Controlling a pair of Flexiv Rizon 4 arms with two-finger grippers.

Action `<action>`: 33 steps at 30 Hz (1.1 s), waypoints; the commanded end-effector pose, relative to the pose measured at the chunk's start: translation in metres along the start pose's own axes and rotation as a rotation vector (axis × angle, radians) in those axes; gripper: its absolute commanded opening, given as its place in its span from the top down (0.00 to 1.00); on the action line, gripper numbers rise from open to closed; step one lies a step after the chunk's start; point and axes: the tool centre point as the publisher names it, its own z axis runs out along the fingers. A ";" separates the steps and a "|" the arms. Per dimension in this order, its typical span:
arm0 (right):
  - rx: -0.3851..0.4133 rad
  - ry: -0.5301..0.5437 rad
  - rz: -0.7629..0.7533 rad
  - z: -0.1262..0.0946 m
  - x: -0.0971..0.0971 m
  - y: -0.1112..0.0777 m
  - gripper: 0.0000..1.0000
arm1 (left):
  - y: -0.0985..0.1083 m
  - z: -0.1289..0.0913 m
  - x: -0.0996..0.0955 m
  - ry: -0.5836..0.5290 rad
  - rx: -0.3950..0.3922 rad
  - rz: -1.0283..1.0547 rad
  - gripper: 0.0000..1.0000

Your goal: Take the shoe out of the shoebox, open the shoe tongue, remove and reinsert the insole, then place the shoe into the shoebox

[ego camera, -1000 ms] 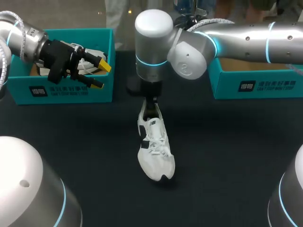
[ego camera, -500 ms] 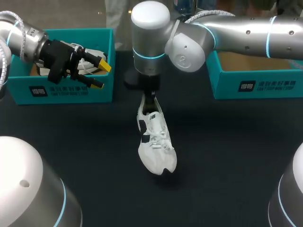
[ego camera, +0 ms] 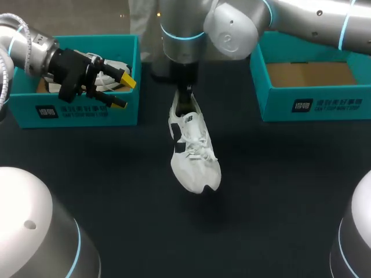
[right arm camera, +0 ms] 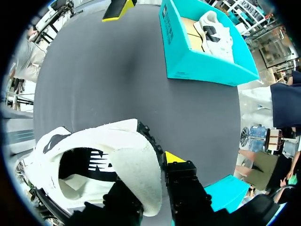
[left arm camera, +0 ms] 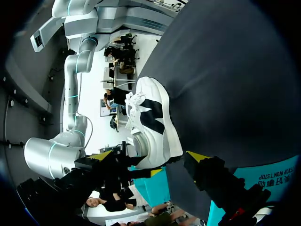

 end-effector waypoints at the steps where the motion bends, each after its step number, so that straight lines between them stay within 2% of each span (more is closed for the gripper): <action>1: -0.005 -0.001 -0.001 -0.049 -0.005 -0.009 1.00 | 0.000 0.000 0.000 0.002 0.001 0.001 0.00; 8: -0.017 -0.022 -0.010 -0.092 -0.021 -0.007 1.00 | 0.000 0.000 0.000 0.002 0.001 0.001 0.00; 21: -0.009 -0.045 -0.010 -0.150 -0.036 -0.010 1.00 | 0.000 0.000 0.000 0.002 0.001 0.001 0.00; 25: -0.021 -0.078 0.023 -0.158 -0.042 -0.014 1.00 | 0.000 0.000 0.000 0.002 0.001 0.001 0.00; 33: -0.021 -0.078 0.023 -0.158 -0.042 -0.014 1.00 | 0.000 0.000 0.000 0.002 0.001 0.001 0.00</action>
